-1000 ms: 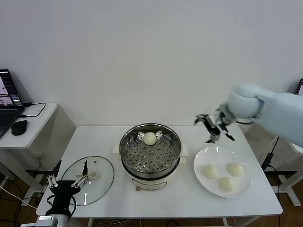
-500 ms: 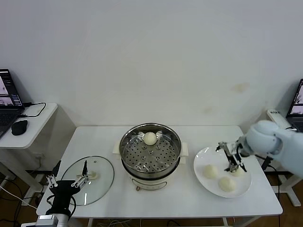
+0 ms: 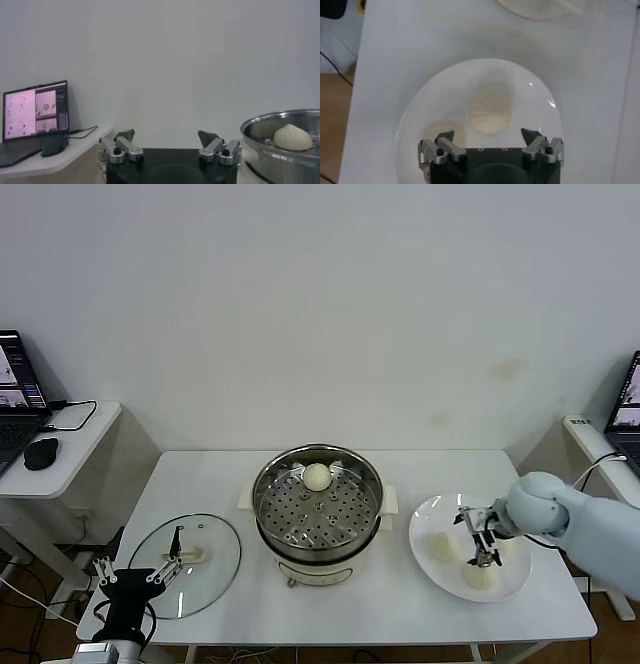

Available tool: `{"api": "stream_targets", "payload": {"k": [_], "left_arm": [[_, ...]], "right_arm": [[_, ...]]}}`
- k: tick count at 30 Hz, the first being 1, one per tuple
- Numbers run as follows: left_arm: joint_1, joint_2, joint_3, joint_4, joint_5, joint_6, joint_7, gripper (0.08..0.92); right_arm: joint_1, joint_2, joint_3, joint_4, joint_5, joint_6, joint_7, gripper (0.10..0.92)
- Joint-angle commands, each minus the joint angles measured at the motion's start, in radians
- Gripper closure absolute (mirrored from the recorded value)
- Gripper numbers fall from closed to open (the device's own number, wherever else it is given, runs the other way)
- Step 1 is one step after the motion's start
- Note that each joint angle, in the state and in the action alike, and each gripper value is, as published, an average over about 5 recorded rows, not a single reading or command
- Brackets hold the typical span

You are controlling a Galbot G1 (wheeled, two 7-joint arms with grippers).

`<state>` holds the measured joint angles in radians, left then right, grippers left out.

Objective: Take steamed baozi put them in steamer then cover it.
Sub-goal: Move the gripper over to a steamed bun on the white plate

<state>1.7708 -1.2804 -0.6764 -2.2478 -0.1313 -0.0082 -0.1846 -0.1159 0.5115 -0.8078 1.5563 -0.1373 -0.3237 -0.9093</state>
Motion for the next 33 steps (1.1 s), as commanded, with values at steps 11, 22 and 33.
{"api": "stream_targets", "payload": {"k": [11,22,33], "left_arm": [[-0.002,0.0,-0.002,0.006,-0.001,-0.001,0.0,0.177],[0.002,-0.004,-0.002,0.001,-0.001,-0.002,-0.002,0.177],[0.005,-0.002,0.001,-0.013,-0.001,0.0,-0.002,0.177]], "right_arm": [[-0.09,0.119,0.064,-0.137,-0.026,0.0,0.016,0.206],[-0.088,0.125,0.072,-0.133,-0.02,-0.013,0.012,0.369],[0.212,0.012,-0.056,-0.022,0.149,-0.049,-0.072,0.431]]}}
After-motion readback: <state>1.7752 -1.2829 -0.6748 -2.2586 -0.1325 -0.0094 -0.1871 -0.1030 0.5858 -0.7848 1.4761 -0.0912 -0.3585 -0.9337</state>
